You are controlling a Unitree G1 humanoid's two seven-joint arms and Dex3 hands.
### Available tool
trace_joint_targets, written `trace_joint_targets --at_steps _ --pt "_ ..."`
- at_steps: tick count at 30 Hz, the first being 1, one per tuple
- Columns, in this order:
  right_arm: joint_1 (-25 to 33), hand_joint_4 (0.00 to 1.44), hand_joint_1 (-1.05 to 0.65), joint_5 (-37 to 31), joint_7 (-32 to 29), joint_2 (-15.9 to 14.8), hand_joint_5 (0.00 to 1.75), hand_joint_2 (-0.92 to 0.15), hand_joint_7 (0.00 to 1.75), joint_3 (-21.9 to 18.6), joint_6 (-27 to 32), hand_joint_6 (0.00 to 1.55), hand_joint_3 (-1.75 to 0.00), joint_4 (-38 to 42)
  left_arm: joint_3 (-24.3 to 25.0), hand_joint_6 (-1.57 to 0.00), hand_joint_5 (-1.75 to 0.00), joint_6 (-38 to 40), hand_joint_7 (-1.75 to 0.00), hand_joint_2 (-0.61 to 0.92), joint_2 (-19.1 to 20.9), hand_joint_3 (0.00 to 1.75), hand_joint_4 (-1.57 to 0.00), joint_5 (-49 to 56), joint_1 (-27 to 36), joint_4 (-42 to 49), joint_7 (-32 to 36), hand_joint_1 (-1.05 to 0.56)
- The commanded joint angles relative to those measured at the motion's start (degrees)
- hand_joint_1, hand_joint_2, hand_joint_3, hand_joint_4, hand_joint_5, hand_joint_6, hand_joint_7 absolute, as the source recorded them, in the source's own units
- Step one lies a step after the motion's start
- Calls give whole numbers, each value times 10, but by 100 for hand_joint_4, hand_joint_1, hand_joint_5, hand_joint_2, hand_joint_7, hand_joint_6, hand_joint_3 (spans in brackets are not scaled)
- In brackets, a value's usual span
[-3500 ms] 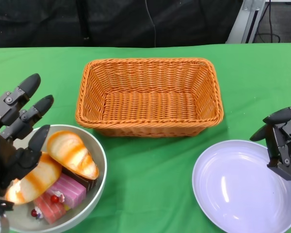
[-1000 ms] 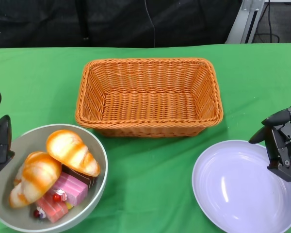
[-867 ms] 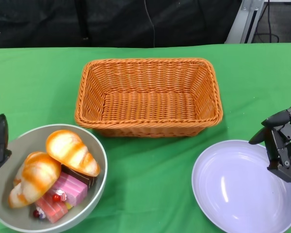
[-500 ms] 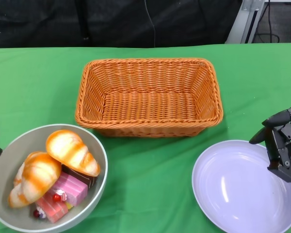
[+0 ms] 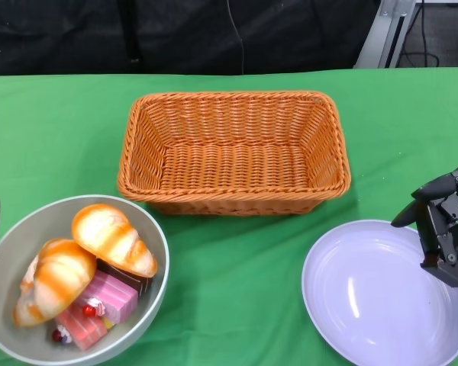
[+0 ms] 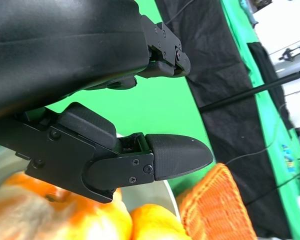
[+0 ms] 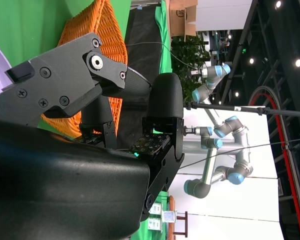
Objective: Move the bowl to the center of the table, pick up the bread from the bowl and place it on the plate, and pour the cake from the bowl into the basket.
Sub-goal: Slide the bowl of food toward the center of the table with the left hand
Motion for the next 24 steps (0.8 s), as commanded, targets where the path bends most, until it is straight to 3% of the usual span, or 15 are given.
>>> trace_joint_targets --at_steps 1,24 --pt "-2 76 -13 4 -5 -3 163 -68 126 -9 -2 69 -87 -1 -3 -25 -1 6 -1 92 15 71 -28 6 -5 5 6 -95" --pt "0 76 -12 1 -10 -4 165 -69 126 -8 0 70 -88 -4 -46 -23 -1 118 0 92 51 70 -28 26 -10 -20 -20 -93"
